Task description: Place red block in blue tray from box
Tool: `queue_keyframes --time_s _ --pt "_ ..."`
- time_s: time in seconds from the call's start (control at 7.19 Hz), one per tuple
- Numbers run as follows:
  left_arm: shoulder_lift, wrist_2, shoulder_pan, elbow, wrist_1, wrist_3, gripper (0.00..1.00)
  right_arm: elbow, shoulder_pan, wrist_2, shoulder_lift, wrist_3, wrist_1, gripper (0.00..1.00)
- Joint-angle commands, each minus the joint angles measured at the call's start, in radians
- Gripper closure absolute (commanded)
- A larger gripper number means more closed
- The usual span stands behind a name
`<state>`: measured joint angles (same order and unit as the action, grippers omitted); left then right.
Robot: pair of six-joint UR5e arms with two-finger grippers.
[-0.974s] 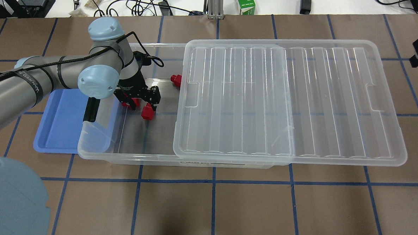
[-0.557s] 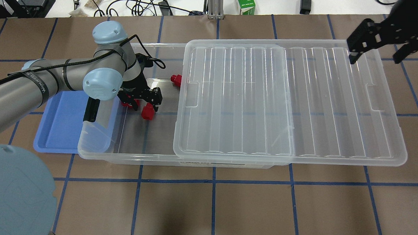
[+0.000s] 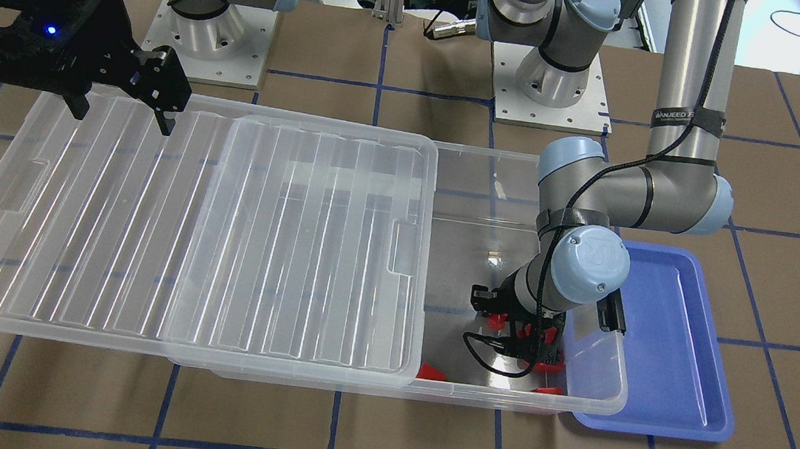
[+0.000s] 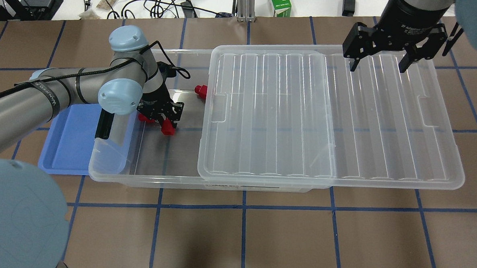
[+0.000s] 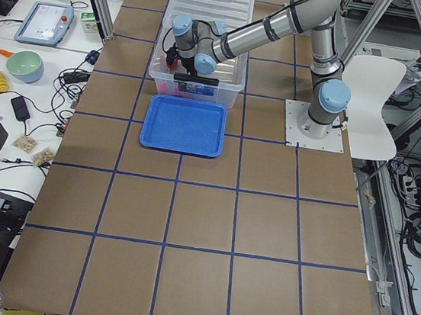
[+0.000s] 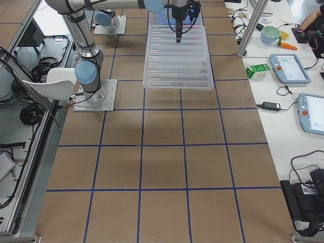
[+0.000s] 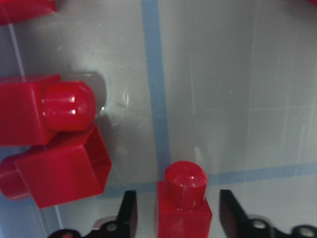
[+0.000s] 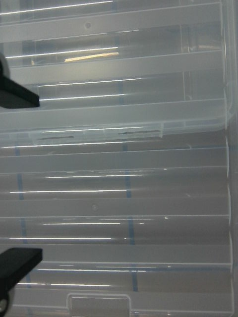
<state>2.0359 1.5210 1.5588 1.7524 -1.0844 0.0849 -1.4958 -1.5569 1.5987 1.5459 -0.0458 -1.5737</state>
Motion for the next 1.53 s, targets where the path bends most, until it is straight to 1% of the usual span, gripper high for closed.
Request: queue_keyframes --time_s 0.0,0.28,0.7,0.83,0.97,1.11,1.39 --pt "-0.035 0.001 0.004 -0.034 -0.009 -0.007 1.0 0.002 -0.003 0.004 -0.001 -0.006 -0.008 0.0" --pt "-0.095 0.002 0.009 -0.123 -0.107 -0.014 1.0 0.002 -0.005 0.001 -0.003 -0.006 -0.011 0.0" --pt "-0.203 0.007 -0.014 -0.304 -0.357 -0.013 1.0 0.002 -0.003 0.009 -0.003 -0.006 -0.009 0.0" --pt "-0.217 0.021 -0.055 -0.345 -0.414 0.002 1.0 0.002 -0.003 0.009 -0.003 -0.006 -0.009 0.0" --pt "-0.23 0.031 -0.142 -0.361 -0.44 0.048 1.0 0.0 -0.003 0.009 -0.003 -0.006 -0.008 0.0" --pt "-0.237 0.033 -0.223 -0.357 -0.457 0.131 1.0 0.002 -0.003 0.009 -0.003 -0.005 -0.008 0.0" --pt "-0.205 0.06 -0.363 -0.337 -0.454 0.301 1.0 0.002 -0.003 0.009 -0.003 -0.005 -0.009 0.0"
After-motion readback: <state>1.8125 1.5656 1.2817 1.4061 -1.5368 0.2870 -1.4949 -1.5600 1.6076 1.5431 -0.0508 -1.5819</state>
